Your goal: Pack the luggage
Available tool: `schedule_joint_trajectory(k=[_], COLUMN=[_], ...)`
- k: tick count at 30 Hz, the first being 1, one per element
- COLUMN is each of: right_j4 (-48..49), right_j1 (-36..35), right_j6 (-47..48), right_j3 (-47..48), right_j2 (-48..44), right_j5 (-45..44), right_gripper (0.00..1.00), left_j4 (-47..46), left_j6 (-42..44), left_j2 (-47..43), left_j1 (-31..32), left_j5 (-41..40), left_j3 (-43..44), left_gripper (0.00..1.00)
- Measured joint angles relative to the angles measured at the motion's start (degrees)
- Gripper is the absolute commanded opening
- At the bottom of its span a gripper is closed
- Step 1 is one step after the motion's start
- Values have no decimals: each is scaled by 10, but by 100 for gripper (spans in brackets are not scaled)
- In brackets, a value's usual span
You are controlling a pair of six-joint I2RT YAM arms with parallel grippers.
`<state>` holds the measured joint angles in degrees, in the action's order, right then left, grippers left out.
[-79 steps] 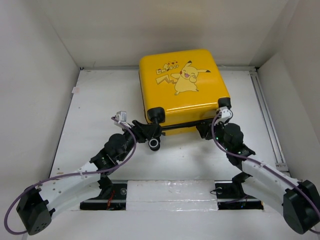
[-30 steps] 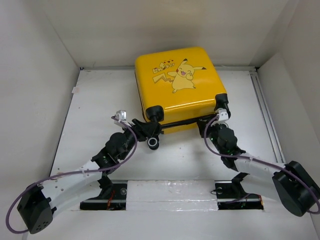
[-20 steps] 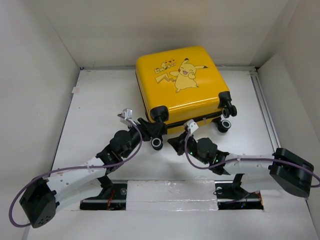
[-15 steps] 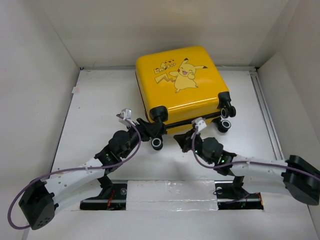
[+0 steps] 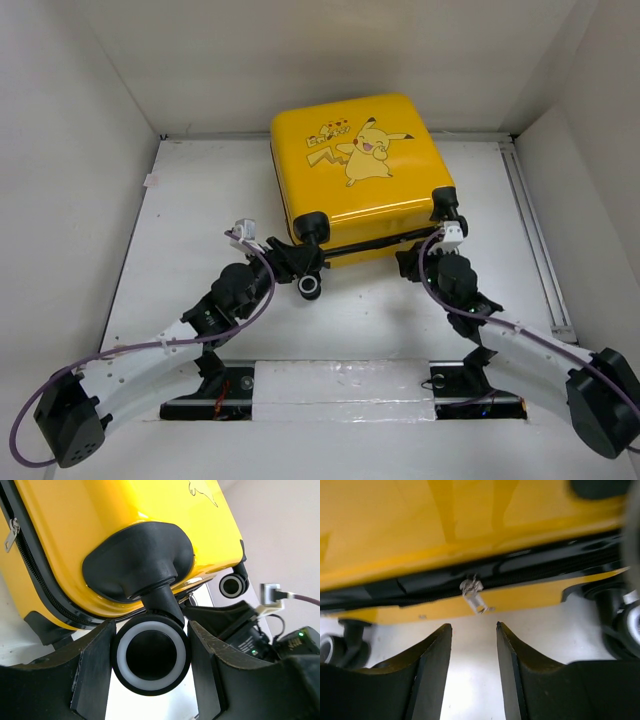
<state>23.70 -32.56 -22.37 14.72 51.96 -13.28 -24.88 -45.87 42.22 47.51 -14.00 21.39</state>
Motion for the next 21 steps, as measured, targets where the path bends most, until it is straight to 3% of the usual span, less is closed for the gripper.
schedule_joint_trajectory(k=[9, 21], right_j4=[33, 52], right_j1=[11, 10], right_j6=[36, 48], right_j3=[24, 48], right_j2=[80, 119], right_j5=[45, -16], right_gripper=[41, 34], left_j4=[0, 0], left_j6=[0, 0], left_j2=[0, 0], left_j1=[0, 0], left_j5=[0, 0], left_j3=[0, 0], left_gripper=[0, 0])
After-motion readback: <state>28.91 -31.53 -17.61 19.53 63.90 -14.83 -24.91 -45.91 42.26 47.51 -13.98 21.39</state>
